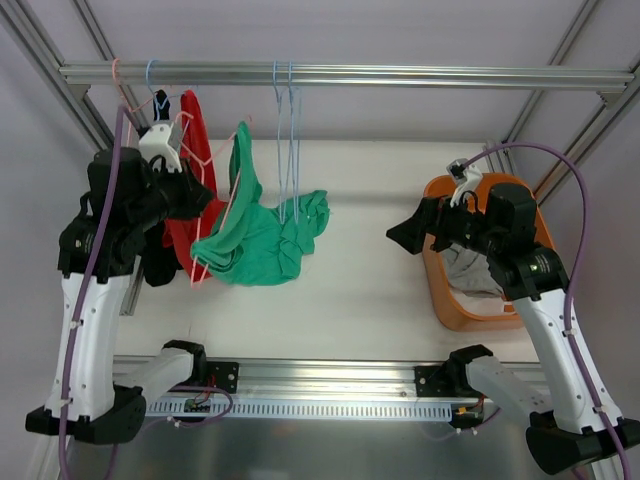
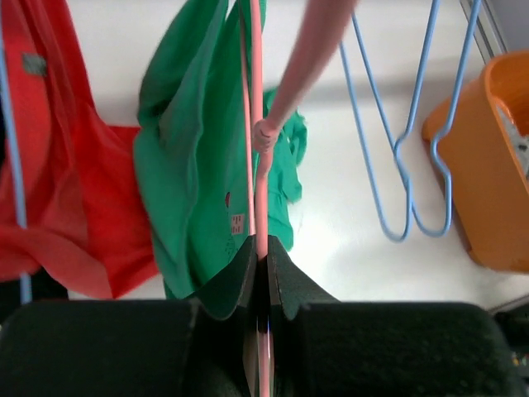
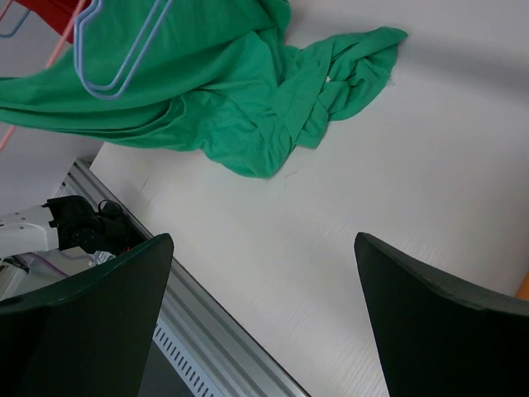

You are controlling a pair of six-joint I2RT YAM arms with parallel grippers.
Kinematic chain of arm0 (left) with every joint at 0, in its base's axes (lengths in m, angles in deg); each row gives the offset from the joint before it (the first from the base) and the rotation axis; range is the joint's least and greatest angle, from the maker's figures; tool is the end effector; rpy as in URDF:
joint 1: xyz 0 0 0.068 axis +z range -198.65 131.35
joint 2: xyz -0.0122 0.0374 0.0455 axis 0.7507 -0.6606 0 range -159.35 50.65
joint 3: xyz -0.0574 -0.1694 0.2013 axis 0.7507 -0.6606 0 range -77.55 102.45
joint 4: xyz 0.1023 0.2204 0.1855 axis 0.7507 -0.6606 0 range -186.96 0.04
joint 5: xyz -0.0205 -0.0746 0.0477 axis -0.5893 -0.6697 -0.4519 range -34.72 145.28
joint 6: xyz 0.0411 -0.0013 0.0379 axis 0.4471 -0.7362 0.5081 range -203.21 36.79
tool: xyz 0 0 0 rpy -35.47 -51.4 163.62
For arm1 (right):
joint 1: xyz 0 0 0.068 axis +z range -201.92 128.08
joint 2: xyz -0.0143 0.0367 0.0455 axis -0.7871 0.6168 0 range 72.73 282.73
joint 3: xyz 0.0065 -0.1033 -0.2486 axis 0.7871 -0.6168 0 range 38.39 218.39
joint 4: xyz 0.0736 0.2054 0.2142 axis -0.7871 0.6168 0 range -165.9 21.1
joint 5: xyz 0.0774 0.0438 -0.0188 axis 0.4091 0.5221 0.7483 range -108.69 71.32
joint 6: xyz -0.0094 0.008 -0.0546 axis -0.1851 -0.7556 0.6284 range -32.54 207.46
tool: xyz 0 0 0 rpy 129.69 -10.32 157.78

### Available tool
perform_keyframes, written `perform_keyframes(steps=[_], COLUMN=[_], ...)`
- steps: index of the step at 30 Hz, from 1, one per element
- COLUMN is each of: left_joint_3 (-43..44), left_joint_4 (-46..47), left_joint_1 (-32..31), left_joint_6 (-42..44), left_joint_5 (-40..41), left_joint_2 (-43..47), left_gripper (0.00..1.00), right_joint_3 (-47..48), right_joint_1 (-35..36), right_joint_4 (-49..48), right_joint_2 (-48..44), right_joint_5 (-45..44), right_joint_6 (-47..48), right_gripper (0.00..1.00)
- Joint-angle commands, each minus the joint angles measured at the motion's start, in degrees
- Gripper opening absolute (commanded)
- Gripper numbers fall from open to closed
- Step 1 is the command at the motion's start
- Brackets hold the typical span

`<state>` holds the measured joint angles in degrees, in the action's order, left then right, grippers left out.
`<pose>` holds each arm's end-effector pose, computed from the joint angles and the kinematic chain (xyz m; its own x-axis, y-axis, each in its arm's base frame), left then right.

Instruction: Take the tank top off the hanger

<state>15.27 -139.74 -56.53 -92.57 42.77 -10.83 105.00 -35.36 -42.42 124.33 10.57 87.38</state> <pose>0.2164 -0.0384 0.5099 -0.3640 -0.1099 -0.9249 0.2819 0.9334 -0.2219 0.2121 0.0826 0.4169 -0.3046 -0.0893 -0.9483 -0.6926 0.7043 0.1561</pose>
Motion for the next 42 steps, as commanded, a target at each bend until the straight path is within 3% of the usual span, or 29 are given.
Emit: perform_keyframes(steps=[1, 4, 9, 14, 16, 18, 23, 31, 37, 41, 42], left_joint_3=[-7.1, -16.15, -30.39, -41.2, -43.15, -44.3, -41.67, -39.64, -39.03, -38.33, -38.06], left_joint_4=[1.35, 1.18, -0.93, -2.87, -2.78, -2.78, -2.78, -2.78, -2.78, -2.78, -2.78], left_joint_1=[-3.09, -6.26, -10.57, -11.98, -11.98, -11.98, -11.98, -11.98, -11.98, -11.98, -11.98], left_joint_6=[-2.14, -3.99, -6.54, -7.51, -8.12, -8.65, -8.83, -7.69, -7.25, -7.33, -7.42], left_joint_5=[-0.05, -0.49, -9.97, -21.48, -28.34, -32.72, -37.13, -40.04, -40.75, -40.57, -39.96], left_joint_2=[6.44, 13.29, 22.09, 30.25, 31.76, 33.08, 33.53, 31.5, 31.15, 31.15, 31.24], left_gripper=[0.0, 0.0, 0.0, 0.0, 0.0, 0.0, 0.0, 0.0, 0.0, 0.0, 0.0], right_joint_3=[-1.65, -5.78, -18.05, -29.94, -35.65, -37.69, -35.77, -27.77, -22.58, -21.17, -21.26], right_joint_1=[0.49, 1.02, 6.28, 15.67, 18.5, 24.38, 36.86, 41.45, 42.24, 42.33, 42.33], right_joint_4=[-5.17, -9.82, -22.56, -34.33, -43.52, -46.82, -49.37, -54.39, -56.15, -56.06, -55.97], right_joint_2=[-1.93, -3.51, -8.34, -11.42, -11.08, -9.68, -1.24, 10.98, 16.52, 18.28, 18.28], right_joint_5=[6.51, 11.6, 14.17, 3.56, 1.08, -5.06, -23.51, -27.31, -28.11, -28.9, -28.9], right_joint_6=[-2.03, -3.79, -7.22, -9.67, -12.13, -13.64, -10.39, -5.82, -3.53, -2.91, -2.82], right_gripper=[0.97, 0.97, 0.97, 0.93, 0.92, 0.9, 0.86, 0.65, 0.57, 0.39, 0.24])
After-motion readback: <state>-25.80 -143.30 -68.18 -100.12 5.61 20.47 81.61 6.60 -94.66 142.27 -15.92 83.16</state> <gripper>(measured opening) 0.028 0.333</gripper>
